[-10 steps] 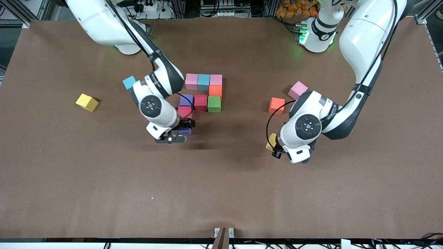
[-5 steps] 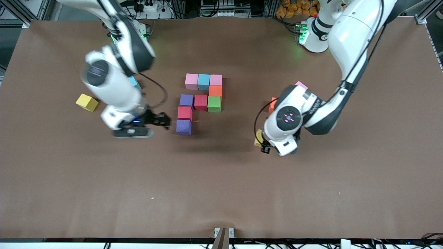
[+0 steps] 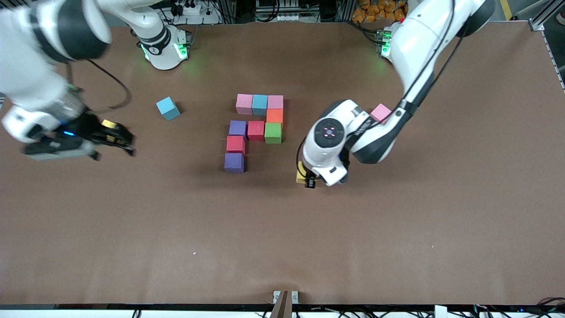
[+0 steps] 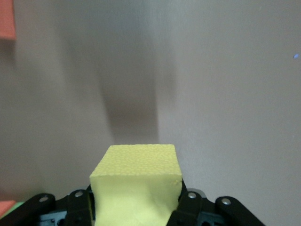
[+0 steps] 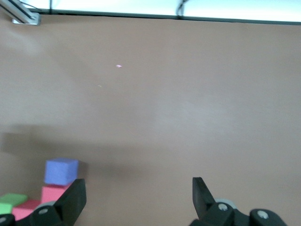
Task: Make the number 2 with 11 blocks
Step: 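Withdraw the right gripper while the left gripper lowers yellow to the shape, then set the yellow cube beside purple with the left gripper and release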
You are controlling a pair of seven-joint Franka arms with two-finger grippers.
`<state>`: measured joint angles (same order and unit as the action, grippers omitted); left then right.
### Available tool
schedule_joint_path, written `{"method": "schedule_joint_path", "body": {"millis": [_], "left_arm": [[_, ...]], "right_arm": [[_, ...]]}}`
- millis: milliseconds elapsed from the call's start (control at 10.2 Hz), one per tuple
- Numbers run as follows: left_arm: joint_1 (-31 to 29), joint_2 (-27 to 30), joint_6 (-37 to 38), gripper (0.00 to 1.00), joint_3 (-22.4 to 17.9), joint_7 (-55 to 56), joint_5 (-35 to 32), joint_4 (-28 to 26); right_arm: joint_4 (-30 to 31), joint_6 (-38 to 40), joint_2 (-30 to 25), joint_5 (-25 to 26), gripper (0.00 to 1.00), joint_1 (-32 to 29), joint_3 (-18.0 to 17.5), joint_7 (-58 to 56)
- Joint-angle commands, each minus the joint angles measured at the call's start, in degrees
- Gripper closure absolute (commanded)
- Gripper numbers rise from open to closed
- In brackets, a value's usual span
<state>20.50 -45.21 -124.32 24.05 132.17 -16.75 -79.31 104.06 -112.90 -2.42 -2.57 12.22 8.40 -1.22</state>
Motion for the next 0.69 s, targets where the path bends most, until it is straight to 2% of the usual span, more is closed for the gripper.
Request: {"method": "schedule_joint_path", "body": {"millis": [0, 196, 589], "left_arm": [[7.0, -2.6, -4.0, 0.79, -5.0, 6.2, 1.2, 3.2], [9.9, -5.2, -4.4, 0.79, -5.9, 8.7, 1.2, 5.9], [13.2, -8.7, -7.2, 0.79, -5.9, 10.2, 1.2, 9.7]], "right_arm": [[-4.7, 7.4, -0.6, 1.2, 0.0, 0.2, 5.1, -4.0], [-7.1, 9.6, 0.3, 0.9, 0.0, -0.9, 5.6, -3.8], [-7.5, 9.7, 1.0, 0.1, 0.0, -0.5, 5.5, -3.3]]}}
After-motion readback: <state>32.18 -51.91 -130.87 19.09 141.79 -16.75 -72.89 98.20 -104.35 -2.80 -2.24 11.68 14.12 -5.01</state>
